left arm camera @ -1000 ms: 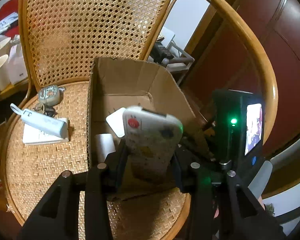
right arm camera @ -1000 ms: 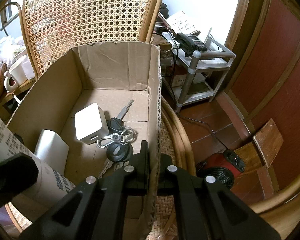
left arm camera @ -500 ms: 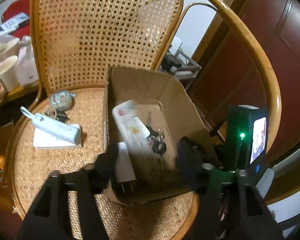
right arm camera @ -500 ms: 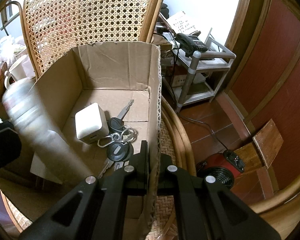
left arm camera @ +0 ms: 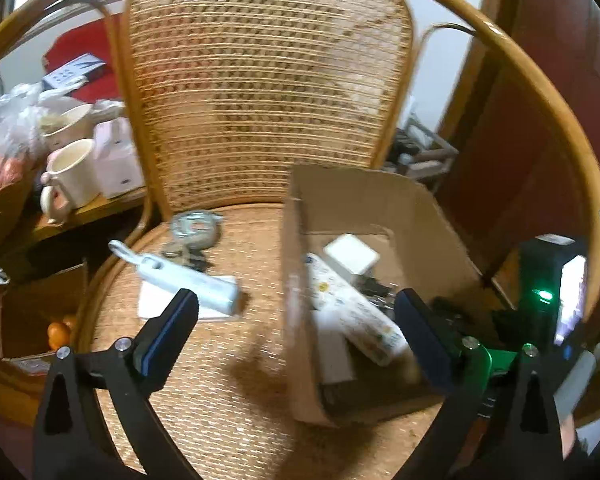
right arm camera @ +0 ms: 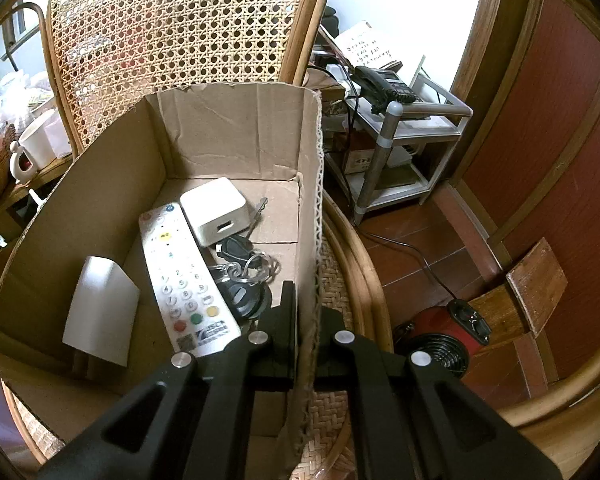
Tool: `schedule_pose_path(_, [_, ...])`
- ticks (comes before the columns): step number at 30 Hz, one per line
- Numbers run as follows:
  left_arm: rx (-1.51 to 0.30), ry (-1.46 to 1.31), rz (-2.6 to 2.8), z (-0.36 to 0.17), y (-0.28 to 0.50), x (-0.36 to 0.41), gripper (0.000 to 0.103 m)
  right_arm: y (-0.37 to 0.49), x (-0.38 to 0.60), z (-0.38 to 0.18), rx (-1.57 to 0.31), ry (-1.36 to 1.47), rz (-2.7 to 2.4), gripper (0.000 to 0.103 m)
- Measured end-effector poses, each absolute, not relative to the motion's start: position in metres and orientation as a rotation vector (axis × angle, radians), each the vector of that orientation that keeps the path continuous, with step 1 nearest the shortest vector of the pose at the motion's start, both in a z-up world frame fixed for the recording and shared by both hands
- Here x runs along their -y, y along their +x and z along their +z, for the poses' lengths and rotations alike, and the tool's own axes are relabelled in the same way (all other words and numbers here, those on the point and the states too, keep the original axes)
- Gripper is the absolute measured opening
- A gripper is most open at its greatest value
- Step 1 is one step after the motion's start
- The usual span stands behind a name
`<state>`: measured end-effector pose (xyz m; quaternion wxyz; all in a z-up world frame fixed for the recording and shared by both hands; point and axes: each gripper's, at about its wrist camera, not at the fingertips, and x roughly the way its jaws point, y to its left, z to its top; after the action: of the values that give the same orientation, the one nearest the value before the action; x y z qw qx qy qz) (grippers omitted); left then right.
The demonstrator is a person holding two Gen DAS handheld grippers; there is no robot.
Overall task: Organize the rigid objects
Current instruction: 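Carry the remote into the cardboard box and open the left tool, then move the open left tool over the white strapped power bank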
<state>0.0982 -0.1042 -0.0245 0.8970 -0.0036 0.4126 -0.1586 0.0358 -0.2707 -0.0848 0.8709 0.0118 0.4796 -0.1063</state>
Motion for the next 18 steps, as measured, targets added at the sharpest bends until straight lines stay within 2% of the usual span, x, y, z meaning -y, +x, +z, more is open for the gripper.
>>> schedule_pose_path(5, [-0.829, 0.042, -0.223, -0.031, 0.116, 0.085, 0.1, 0.035, 0.271, -0.085, -1.003, 0.025, -0.223, 0.006])
schedule_pose_path(18, [-0.896, -0.014, -0.082, -0.061, 0.165, 0.037, 0.1, 0.035, 0.272, -0.084, -1.003, 0.024, -0.224, 0.006])
